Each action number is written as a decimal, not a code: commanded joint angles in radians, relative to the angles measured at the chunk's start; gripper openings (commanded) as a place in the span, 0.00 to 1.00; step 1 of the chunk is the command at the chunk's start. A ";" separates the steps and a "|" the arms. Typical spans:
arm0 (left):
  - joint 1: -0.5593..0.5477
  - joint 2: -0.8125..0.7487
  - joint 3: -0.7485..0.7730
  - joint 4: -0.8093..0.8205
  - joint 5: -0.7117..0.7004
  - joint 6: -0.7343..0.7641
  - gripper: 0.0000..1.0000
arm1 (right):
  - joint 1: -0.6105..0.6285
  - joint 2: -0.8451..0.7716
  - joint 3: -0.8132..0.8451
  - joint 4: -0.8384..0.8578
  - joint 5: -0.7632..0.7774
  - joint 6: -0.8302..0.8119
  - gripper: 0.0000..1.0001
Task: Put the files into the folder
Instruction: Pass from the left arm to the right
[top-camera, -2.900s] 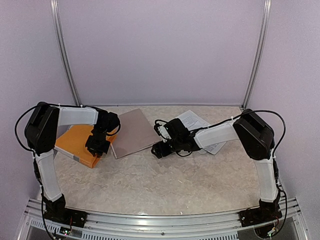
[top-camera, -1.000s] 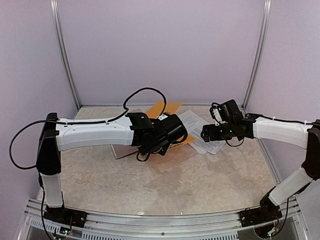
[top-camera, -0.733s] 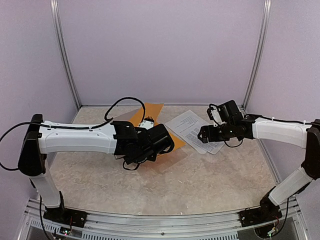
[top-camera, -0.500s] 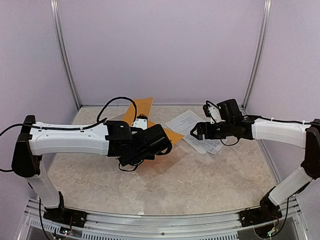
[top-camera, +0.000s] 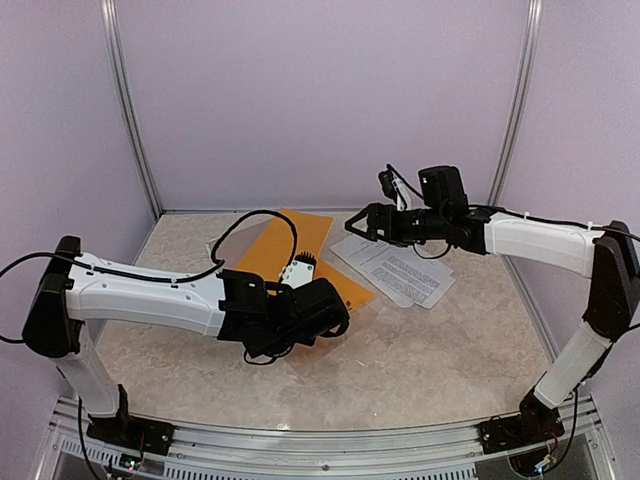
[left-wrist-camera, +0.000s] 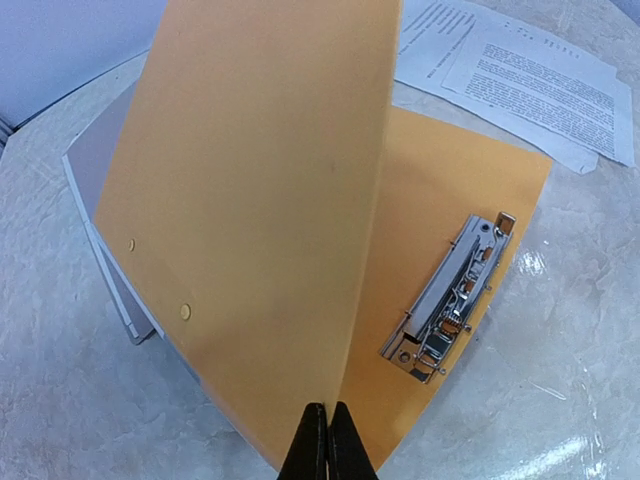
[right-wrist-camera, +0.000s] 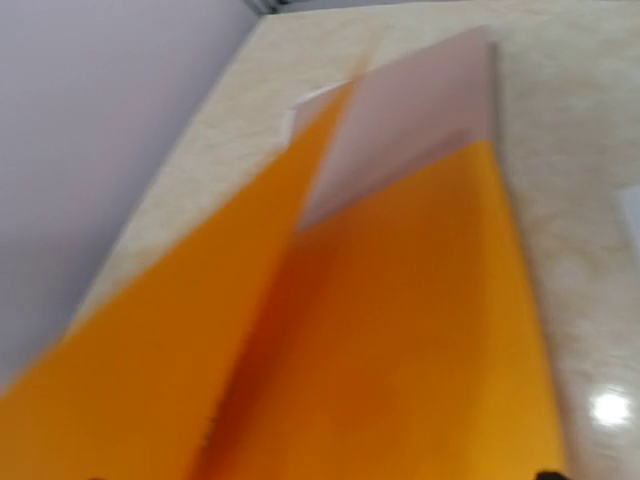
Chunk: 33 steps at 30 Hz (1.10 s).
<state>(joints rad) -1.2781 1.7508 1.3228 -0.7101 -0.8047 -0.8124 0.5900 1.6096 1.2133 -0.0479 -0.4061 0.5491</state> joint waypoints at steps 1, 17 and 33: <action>-0.013 0.024 -0.016 0.143 0.016 0.130 0.00 | 0.009 0.053 0.030 0.038 -0.111 0.071 0.90; -0.017 0.103 -0.007 0.224 0.057 0.202 0.00 | 0.004 -0.040 -0.063 0.028 -0.031 0.102 0.85; -0.014 0.053 -0.006 0.343 0.042 0.333 0.00 | -0.063 -0.066 -0.259 0.102 -0.008 0.110 0.83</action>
<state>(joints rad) -1.2850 1.8431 1.3094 -0.4454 -0.7609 -0.5396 0.5327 1.5711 0.9939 -0.0277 -0.3954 0.6289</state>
